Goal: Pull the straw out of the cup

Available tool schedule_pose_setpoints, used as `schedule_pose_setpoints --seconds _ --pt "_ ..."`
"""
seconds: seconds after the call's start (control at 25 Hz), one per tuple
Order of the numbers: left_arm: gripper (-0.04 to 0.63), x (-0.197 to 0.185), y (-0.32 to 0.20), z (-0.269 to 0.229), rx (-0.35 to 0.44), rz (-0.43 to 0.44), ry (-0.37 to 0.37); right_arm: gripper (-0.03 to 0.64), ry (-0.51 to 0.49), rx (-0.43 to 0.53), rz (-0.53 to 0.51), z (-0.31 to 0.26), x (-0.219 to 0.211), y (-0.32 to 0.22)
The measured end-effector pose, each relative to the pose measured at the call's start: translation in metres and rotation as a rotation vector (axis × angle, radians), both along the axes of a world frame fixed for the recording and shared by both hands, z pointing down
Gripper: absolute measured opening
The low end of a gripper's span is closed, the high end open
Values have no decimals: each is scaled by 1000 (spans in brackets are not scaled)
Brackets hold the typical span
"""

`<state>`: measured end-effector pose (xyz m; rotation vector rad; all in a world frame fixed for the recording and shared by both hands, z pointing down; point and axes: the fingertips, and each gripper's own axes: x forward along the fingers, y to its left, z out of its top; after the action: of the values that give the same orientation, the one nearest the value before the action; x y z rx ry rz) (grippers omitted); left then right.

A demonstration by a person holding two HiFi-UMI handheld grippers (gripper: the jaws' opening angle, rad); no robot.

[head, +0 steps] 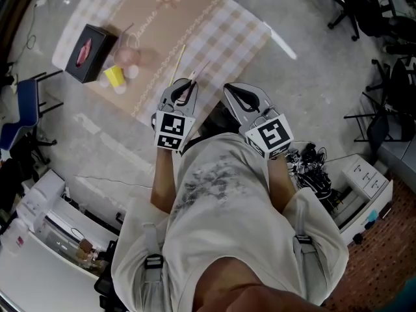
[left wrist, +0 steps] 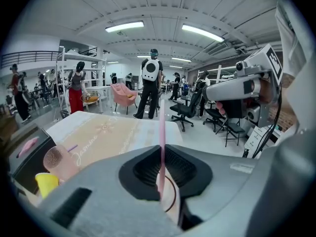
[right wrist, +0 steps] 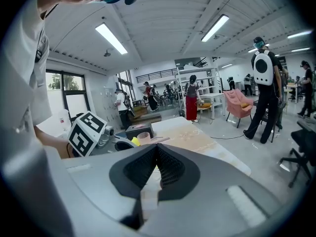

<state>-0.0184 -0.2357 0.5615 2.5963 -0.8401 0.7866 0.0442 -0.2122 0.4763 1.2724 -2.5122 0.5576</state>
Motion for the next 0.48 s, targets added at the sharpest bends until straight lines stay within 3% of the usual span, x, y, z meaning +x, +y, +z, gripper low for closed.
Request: schedule_pose_setpoints --seconds 0.48 --pt "31 -17 15 -27 53 -60 32 11 2 38 -47 -13 -18 10"
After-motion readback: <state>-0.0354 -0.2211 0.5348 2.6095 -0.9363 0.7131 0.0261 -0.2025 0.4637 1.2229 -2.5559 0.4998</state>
